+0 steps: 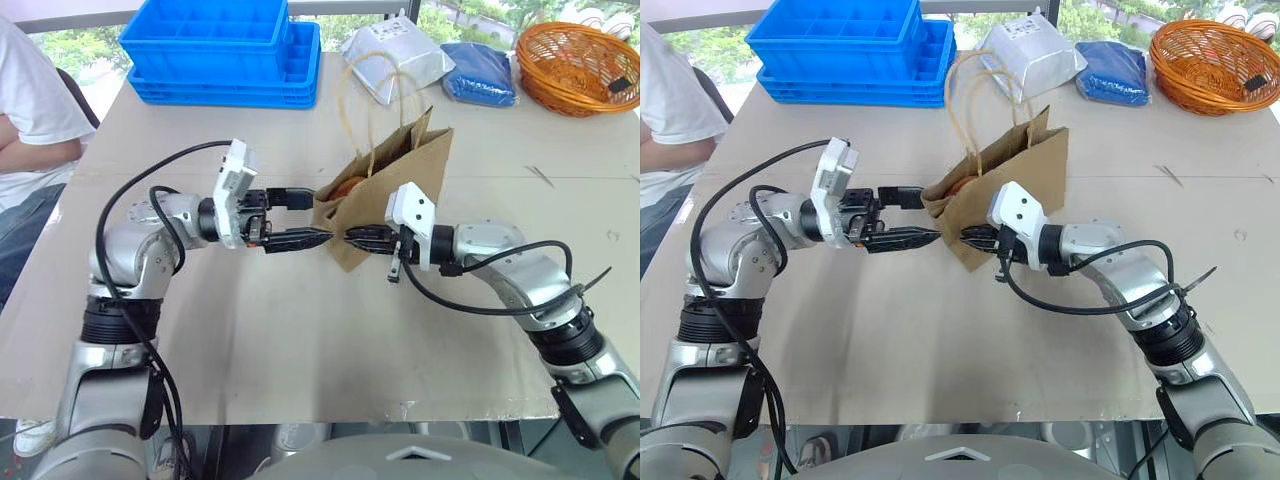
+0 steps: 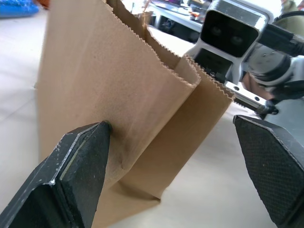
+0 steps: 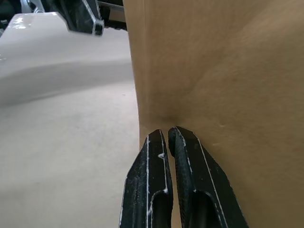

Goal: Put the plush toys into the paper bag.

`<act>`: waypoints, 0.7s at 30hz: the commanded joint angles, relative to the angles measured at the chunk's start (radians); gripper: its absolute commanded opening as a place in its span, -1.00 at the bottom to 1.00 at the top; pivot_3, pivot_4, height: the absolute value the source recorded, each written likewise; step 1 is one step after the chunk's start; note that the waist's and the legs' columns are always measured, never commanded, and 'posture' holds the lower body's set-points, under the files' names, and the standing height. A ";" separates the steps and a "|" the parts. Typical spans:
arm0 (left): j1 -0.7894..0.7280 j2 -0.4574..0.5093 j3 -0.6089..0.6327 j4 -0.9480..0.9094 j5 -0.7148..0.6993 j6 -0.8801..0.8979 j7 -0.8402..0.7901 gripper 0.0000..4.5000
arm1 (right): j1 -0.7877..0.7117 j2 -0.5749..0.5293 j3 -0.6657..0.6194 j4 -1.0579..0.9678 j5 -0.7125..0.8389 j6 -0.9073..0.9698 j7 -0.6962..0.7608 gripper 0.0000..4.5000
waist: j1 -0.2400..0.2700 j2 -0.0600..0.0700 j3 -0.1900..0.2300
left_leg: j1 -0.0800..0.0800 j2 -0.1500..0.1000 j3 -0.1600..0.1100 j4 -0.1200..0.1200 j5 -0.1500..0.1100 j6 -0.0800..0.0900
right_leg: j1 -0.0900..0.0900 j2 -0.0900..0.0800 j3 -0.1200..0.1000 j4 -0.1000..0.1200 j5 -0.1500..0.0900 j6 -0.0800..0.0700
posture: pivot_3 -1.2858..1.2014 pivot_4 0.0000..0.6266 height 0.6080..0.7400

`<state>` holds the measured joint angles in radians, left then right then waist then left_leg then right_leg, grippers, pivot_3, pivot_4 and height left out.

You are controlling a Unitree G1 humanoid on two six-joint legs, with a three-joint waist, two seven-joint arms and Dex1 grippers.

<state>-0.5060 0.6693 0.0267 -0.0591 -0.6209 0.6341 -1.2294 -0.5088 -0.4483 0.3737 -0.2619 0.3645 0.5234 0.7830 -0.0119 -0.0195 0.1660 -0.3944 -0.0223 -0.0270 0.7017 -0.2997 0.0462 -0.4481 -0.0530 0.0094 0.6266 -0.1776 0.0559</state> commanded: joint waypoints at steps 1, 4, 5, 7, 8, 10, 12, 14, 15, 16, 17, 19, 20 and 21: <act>0.018 -0.030 -0.003 -0.064 0.040 -0.052 0.082 1.00 | -0.021 0.022 -0.015 0.001 -0.019 -0.035 0.012 -0.96 | 0.000 0.000 0.000 | 0.000 0.000 0.000 0.000 0.000 0.000 | 0.000 0.000 0.000 0.000 0.000 0.000 | 0.03 -0.52 1.00; 0.036 -0.083 -0.009 -0.090 0.100 -0.097 0.196 1.00 | -0.014 0.038 -0.023 0.001 -0.026 -0.037 0.009 -0.96 | 0.001 0.000 0.000 | 0.000 0.000 0.000 0.000 0.000 0.000 | 0.000 0.000 0.000 0.000 0.000 0.000 | 0.03 -0.52 1.00; 0.041 -0.103 -0.010 -0.093 0.115 -0.106 0.232 1.00 | -0.010 0.041 -0.027 -0.003 -0.026 -0.035 0.009 -0.96 | 0.001 0.000 0.000 | 0.000 0.000 0.000 0.000 0.000 0.000 | 0.000 -0.001 0.000 0.000 0.000 0.000 | 0.03 -0.52 1.00; 0.049 -0.125 -0.021 -0.091 0.151 -0.139 0.269 1.00 | 0.000 0.040 -0.032 -0.010 -0.025 -0.032 0.011 -0.96 | 0.003 0.000 0.000 | 0.000 0.000 0.000 0.000 0.000 0.000 | 0.000 -0.001 0.000 0.000 0.000 0.000 | 0.03 -0.52 1.00; 0.051 -0.140 -0.020 -0.084 0.160 -0.149 0.288 1.00 | 0.005 0.038 -0.032 -0.013 -0.027 -0.031 0.013 -0.96 | 0.003 0.000 0.000 | 0.000 -0.001 0.000 0.000 0.000 0.000 | 0.000 -0.001 0.000 0.000 0.000 0.000 | 0.03 -0.52 1.00; 0.054 -0.160 -0.029 -0.083 0.165 -0.164 0.303 1.00 | 0.015 0.031 -0.033 -0.019 -0.028 -0.030 0.016 -0.96 | 0.003 0.000 0.000 | 0.000 -0.001 0.000 0.000 0.000 0.000 | 0.000 -0.001 0.000 0.000 0.000 0.000 | 0.03 -0.52 1.00; 0.060 -0.175 -0.045 -0.088 0.177 -0.179 0.315 0.89 | 0.022 0.029 -0.037 -0.024 -0.028 -0.027 0.017 -0.99 | 0.002 0.000 0.000 | 0.000 -0.001 0.000 0.000 0.000 0.000 | 0.000 -0.001 0.000 0.000 0.000 0.000 | 0.03 -0.52 1.00; 0.067 -0.187 -0.059 -0.091 0.187 -0.193 0.320 0.65 | 0.027 0.027 -0.039 -0.029 -0.030 -0.026 0.017 -1.00 | 0.002 0.000 0.000 | 0.000 -0.001 0.000 0.000 0.000 0.000 | 0.000 -0.001 0.000 0.000 0.000 0.000 | 0.03 -0.52 1.00; 0.067 -0.200 -0.060 -0.091 0.193 -0.203 0.334 0.42 | 0.031 0.023 -0.041 -0.033 -0.030 -0.026 0.018 -1.00 | 0.002 0.000 0.000 | 0.000 -0.001 0.000 0.000 0.000 0.000 | 0.000 -0.001 0.000 0.000 0.000 0.000 | 0.03 -0.52 1.00; 0.066 -0.212 -0.057 -0.091 0.196 -0.211 0.346 0.25 | 0.034 0.020 -0.043 -0.039 -0.029 -0.024 0.018 -1.00 | 0.002 0.000 0.000 | 0.000 -0.001 0.000 0.000 0.000 0.000 | 0.000 -0.001 0.000 0.000 0.000 0.000 | 0.03 -0.52 1.00; 0.063 -0.222 -0.053 -0.088 0.195 -0.216 0.356 0.03 | 0.039 0.013 -0.049 -0.051 -0.025 -0.020 0.019 -1.00 | 0.002 0.000 0.000 | 0.000 -0.001 0.000 0.000 0.000 0.000 | 0.000 -0.001 0.000 0.000 0.000 0.000 | 0.03 -0.52 1.00; 0.058 -0.233 -0.045 -0.076 0.193 -0.231 0.362 -0.28 | 0.061 -0.011 -0.069 -0.096 -0.008 -0.003 0.023 -1.00 | 0.004 0.000 0.000 | 0.000 -0.001 0.000 0.000 0.000 0.000 | 0.000 -0.001 0.000 0.000 0.000 0.000 | 0.03 -0.52 1.00; 0.055 -0.227 -0.042 -0.065 0.191 -0.238 0.349 -0.46 | 0.084 -0.026 -0.091 -0.135 0.003 0.006 0.018 -1.00 | 0.005 0.000 0.000 | 0.000 -0.001 -0.001 0.000 0.000 0.000 | 0.000 -0.002 0.000 0.000 0.000 0.000 | 0.03 -0.52 1.00; 0.053 -0.222 -0.041 -0.058 0.189 -0.244 0.339 -0.67 | 0.100 -0.036 -0.106 -0.162 0.010 0.014 0.014 -1.00 | 0.006 0.000 0.000 | 0.000 -0.001 -0.001 0.000 0.000 0.000 | 0.000 -0.002 0.000 0.000 0.000 0.000 | 0.03 -0.52 1.00</act>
<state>-0.4384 0.4398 -0.0381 -0.1042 -0.4237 0.4224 -0.8757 -0.4196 -0.4746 0.3119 -0.3522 0.3472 0.5300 0.7978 -0.0063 -0.0194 0.1658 -0.3944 -0.0233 -0.0278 0.7017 -0.2997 0.0459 -0.4482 -0.0549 0.0092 0.6267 -0.1774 0.0560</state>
